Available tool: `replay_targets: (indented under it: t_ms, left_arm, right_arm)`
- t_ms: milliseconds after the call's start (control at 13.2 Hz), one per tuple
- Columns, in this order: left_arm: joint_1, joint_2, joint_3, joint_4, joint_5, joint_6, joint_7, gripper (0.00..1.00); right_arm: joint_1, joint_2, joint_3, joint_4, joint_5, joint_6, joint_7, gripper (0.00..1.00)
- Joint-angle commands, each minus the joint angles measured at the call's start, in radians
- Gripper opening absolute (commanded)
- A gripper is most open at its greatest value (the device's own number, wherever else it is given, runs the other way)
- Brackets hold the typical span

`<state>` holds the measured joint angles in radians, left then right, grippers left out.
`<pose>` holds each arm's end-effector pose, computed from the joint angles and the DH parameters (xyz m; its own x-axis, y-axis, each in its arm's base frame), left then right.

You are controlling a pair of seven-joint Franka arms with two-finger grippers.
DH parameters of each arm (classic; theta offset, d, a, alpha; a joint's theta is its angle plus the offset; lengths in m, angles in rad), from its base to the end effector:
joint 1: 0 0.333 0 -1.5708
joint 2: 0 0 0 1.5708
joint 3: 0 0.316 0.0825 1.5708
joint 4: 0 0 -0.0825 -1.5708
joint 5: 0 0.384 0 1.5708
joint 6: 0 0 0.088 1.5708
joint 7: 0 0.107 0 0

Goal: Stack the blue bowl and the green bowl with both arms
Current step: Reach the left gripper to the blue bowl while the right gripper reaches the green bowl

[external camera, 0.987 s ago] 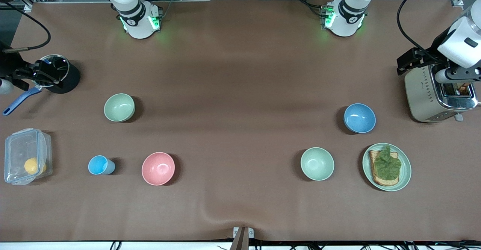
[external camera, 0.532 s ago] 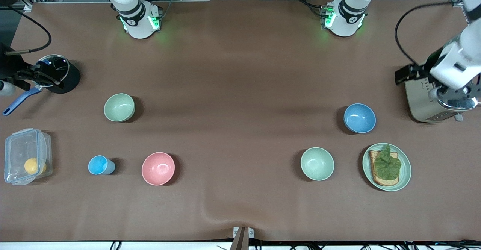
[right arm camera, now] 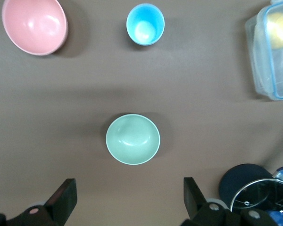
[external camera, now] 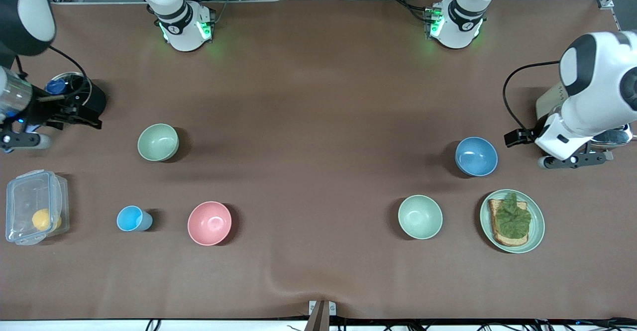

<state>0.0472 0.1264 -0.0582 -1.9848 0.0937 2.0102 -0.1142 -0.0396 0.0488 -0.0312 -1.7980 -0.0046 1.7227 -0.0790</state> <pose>0.5703 0.0000 0.3942 0.9937 0.0628 -0.0929 0.0550 -0.9949 -0.0841 0.5624 -0.0400 0.5023 0.9923 0.0093 -0.1238 0.0089 -1.0000 -0.0038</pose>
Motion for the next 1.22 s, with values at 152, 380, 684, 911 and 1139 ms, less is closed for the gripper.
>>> replay_targets:
  t_ms: [152, 380, 684, 911, 1139]
  left_arm:
    - [0.039, 0.048, -0.006, -0.147, 0.003, 0.158, 0.013, 1.0]
    - [0.043, 0.113, -0.006, -0.187, 0.003, 0.263, 0.013, 1.0]
    - [0.063, 0.173, -0.008, -0.187, 0.003, 0.306, 0.013, 1.0]
    - [0.082, 0.196, -0.008, -0.183, 0.003, 0.312, 0.013, 0.97]
    - [0.083, 0.22, -0.009, -0.181, 0.001, 0.328, 0.011, 0.82]
  right_arm:
    - [-0.046, -0.03, 0.01, -0.214, -0.011, 0.162, -0.018, 1.0]
    - [-0.06, -0.027, 0.011, -0.343, -0.011, 0.291, -0.024, 1.0]
    - [-0.06, -0.004, 0.011, -0.442, -0.006, 0.42, -0.056, 1.0]
    - [-0.062, 0.04, 0.011, -0.443, -0.006, 0.431, -0.067, 0.95]
    - [-0.092, 0.1, 0.011, -0.483, -0.006, 0.549, -0.152, 0.87]
